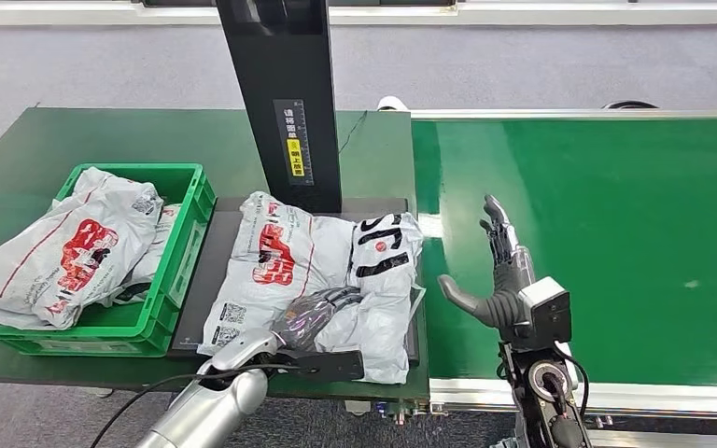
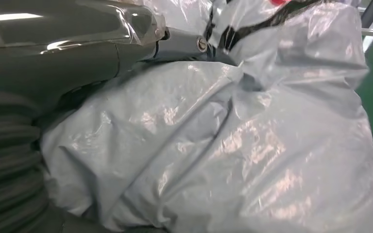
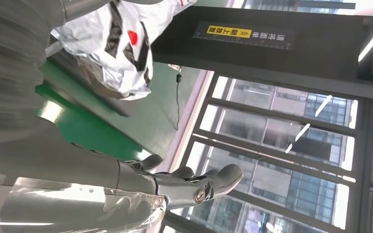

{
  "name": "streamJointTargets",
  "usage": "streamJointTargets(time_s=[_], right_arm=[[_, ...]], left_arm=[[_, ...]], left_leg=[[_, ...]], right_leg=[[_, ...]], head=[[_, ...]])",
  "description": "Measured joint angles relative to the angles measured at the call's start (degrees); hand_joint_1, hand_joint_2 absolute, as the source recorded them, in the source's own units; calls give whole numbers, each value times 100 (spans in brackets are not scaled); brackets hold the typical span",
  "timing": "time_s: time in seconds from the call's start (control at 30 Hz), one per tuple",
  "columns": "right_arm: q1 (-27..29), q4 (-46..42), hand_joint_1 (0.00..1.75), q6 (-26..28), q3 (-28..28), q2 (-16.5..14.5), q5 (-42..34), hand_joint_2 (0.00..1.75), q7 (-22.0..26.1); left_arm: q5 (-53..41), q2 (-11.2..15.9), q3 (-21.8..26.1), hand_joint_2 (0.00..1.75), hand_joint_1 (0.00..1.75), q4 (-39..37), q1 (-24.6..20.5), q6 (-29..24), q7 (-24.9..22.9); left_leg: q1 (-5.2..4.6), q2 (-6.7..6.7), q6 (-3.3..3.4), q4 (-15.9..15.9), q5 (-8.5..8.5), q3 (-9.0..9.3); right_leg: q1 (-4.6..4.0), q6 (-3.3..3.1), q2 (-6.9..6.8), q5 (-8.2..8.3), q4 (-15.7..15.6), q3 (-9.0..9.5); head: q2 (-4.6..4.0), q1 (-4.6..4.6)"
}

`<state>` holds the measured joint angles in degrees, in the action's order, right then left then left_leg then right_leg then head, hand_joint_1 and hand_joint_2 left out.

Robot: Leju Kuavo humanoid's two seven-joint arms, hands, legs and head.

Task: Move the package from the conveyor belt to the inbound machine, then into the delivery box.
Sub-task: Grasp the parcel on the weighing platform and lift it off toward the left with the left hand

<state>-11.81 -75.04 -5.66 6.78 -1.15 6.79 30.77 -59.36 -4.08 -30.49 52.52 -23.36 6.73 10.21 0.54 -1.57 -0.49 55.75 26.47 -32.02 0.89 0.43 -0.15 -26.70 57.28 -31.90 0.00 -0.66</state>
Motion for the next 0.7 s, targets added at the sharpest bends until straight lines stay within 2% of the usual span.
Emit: streamJointTargets(time_s=[0.43, 0.5, 0.7], right_arm=[[82, -172, 0, -15, -135, -51, 79, 175, -5], [106, -176, 0, -19, -138, -54, 98, 175, -7], [302, -338, 0, -58, -188, -56, 112, 175, -10]], left_arm=[[67, -86, -6, 175, 171, -183, -310, -203, 22], [104, -88, -1, 175, 172, -179, -290, -499, 109], [329, -64, 229, 175, 175, 258, 62, -1882, 394]], left_leg=[[0, 26, -3, 5, -14, 32], [0, 30, -5, 5, -12, 19], [0, 48, -6, 6, -13, -26]], right_leg=[[-1, -6, 16, 17, 4, 22], [-1, -6, 19, 16, 4, 7], [-1, -7, 30, 17, 5, -41]], head=[[0, 0], [0, 1], [0, 0]])
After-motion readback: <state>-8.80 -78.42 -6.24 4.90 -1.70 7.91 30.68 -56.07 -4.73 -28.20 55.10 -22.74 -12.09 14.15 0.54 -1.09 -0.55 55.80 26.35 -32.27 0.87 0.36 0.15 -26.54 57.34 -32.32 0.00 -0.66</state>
